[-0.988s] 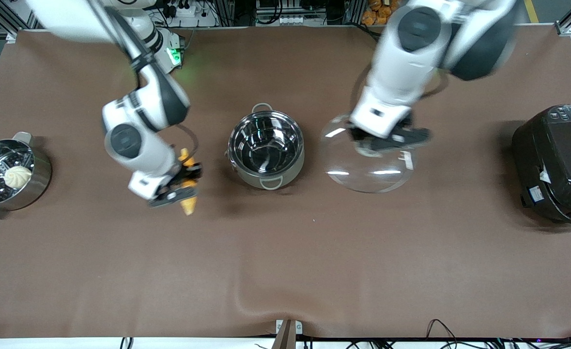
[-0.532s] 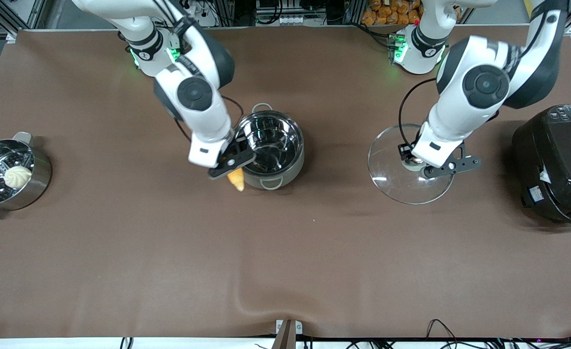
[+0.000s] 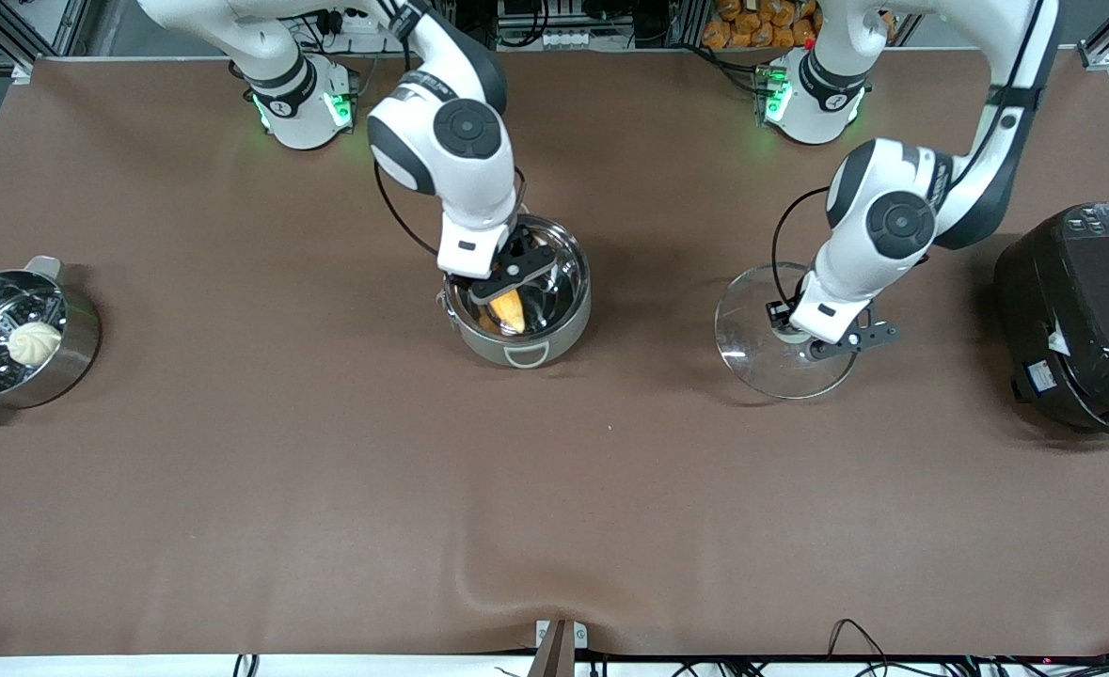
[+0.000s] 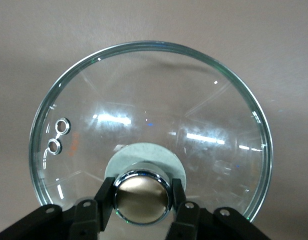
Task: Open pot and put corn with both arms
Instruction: 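Lift the lid aside with the left gripper while the right gripper carries corn, then lower the corn into the pot and open the right gripper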
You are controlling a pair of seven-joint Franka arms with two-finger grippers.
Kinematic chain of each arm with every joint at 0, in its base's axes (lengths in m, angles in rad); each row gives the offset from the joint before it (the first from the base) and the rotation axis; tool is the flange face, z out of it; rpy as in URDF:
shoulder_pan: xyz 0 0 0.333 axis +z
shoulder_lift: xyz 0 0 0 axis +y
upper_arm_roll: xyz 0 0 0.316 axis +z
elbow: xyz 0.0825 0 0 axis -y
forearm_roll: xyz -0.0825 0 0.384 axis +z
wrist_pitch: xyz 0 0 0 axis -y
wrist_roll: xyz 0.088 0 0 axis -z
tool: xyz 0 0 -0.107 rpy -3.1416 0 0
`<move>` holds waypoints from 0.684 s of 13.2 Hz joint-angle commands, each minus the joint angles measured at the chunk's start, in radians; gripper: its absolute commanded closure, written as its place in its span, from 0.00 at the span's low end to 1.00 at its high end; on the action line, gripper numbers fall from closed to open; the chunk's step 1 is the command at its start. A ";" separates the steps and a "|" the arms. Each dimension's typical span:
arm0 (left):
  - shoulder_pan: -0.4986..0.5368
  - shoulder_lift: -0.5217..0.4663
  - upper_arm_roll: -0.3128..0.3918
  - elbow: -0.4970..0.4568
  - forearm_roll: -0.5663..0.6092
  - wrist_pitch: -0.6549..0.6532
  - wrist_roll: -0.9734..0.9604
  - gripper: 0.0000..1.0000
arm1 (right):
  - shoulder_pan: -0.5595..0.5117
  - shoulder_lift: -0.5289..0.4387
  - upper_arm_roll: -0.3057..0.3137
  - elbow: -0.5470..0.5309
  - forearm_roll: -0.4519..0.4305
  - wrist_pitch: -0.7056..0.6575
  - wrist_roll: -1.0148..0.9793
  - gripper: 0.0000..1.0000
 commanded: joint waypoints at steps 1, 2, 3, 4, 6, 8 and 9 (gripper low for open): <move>0.044 0.001 -0.013 -0.054 -0.012 0.086 0.017 1.00 | 0.016 0.034 -0.009 0.015 -0.060 -0.005 0.055 1.00; 0.046 0.004 -0.013 -0.083 -0.007 0.134 0.017 1.00 | 0.028 0.042 -0.009 0.015 -0.077 -0.005 0.080 1.00; 0.047 0.003 -0.011 -0.123 -0.006 0.190 0.017 1.00 | 0.033 0.052 -0.009 0.016 -0.089 -0.005 0.100 1.00; 0.075 0.003 -0.011 -0.141 -0.003 0.224 0.017 1.00 | 0.035 0.055 -0.009 0.016 -0.094 -0.004 0.108 1.00; 0.086 0.001 -0.013 -0.152 -0.003 0.225 0.025 1.00 | 0.038 0.055 -0.009 0.018 -0.093 -0.007 0.114 0.39; 0.090 0.001 -0.011 -0.171 -0.003 0.234 0.025 1.00 | 0.038 0.055 -0.007 0.019 -0.091 -0.007 0.201 0.00; 0.105 -0.002 -0.013 -0.177 -0.001 0.240 0.025 1.00 | 0.041 0.054 -0.007 0.022 -0.091 -0.007 0.223 0.00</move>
